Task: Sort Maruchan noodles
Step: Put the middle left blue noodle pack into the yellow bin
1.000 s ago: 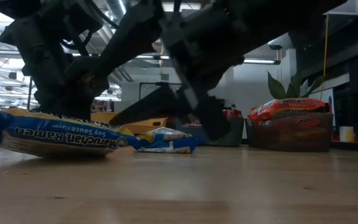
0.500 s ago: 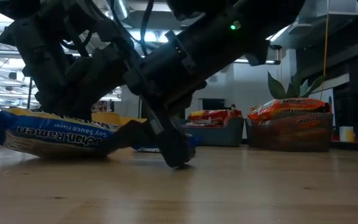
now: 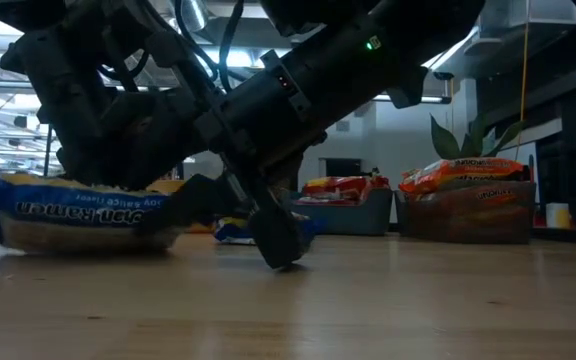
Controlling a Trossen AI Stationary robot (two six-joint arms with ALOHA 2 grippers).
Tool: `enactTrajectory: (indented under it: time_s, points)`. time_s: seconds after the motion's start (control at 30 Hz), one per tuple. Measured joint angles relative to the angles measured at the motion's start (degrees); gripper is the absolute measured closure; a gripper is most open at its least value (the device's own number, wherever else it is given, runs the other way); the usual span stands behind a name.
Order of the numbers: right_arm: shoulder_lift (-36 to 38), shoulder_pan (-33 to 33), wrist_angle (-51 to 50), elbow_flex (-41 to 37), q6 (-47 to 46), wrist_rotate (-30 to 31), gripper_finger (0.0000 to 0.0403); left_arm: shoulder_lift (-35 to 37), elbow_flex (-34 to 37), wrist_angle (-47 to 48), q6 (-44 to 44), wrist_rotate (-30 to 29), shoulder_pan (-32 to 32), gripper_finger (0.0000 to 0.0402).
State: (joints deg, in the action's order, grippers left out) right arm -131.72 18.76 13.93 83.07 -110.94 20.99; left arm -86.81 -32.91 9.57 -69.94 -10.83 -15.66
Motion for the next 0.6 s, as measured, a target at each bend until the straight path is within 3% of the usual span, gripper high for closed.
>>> enactTrajectory:
  time_s: [0.2,0.37,0.6]
  points:
    - [-0.2,0.1,1.9,-0.1,2.2,0.3,0.0357,2.9,0.2,2.6,2.2,2.8,0.1,0.0402]
    - [-0.1,0.0,3.0,-0.2,2.5,-0.2,0.0383,9.9,0.5,8.7,1.5,6.6,0.3,0.0401]
    - [1.3,-0.1,2.0,-0.5,4.9,-1.8,0.0398,23.2,0.5,13.9,-0.6,6.5,0.2,0.0401]
